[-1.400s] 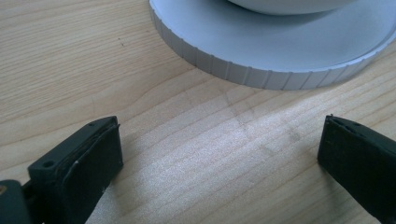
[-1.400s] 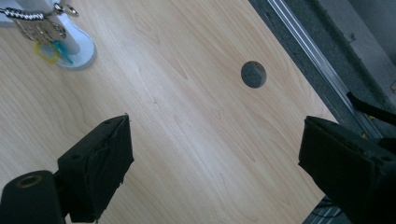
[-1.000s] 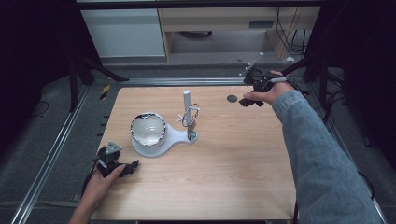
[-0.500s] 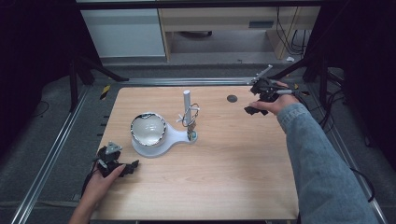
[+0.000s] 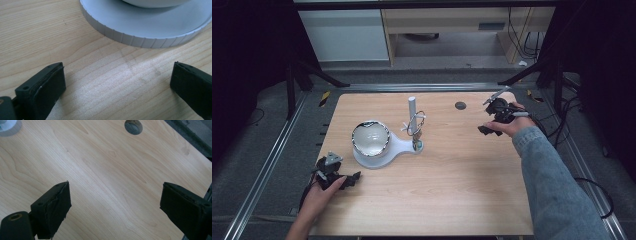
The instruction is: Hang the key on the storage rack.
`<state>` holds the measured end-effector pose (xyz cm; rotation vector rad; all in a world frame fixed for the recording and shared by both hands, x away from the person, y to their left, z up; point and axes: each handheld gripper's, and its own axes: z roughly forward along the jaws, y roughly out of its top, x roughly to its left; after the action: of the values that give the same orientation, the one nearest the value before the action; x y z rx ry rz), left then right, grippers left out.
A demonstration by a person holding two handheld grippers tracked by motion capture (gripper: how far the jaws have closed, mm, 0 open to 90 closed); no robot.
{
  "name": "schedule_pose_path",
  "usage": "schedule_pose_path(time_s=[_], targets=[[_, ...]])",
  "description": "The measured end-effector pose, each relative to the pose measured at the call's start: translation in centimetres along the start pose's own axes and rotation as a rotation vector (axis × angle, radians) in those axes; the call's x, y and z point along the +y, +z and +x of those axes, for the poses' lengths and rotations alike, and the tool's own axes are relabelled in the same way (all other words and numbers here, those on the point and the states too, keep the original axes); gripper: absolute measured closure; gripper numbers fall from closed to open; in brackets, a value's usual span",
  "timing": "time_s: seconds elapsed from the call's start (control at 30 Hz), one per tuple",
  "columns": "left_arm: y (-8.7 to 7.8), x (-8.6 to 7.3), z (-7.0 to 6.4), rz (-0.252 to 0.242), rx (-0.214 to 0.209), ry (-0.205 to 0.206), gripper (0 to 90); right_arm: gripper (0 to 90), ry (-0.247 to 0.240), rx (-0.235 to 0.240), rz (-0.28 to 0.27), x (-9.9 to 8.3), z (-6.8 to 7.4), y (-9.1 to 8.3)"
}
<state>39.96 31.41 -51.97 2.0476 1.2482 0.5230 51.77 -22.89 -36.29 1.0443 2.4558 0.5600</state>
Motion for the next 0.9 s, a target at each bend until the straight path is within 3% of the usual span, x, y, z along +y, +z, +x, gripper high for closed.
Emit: schedule_pose_path(time_s=[0.6,0.9], targets=[[0.0,0.0,0.0,-0.001,0.0,-0.001,0.0,10.0,0.092,0.054,-0.014,-4.9,1.1,4.4],[0.0,0.0,0.0,-0.001,0.0,-0.001,0.0,6.5,0.182,0.089,-0.088,-6.1,1.2,7.2]])
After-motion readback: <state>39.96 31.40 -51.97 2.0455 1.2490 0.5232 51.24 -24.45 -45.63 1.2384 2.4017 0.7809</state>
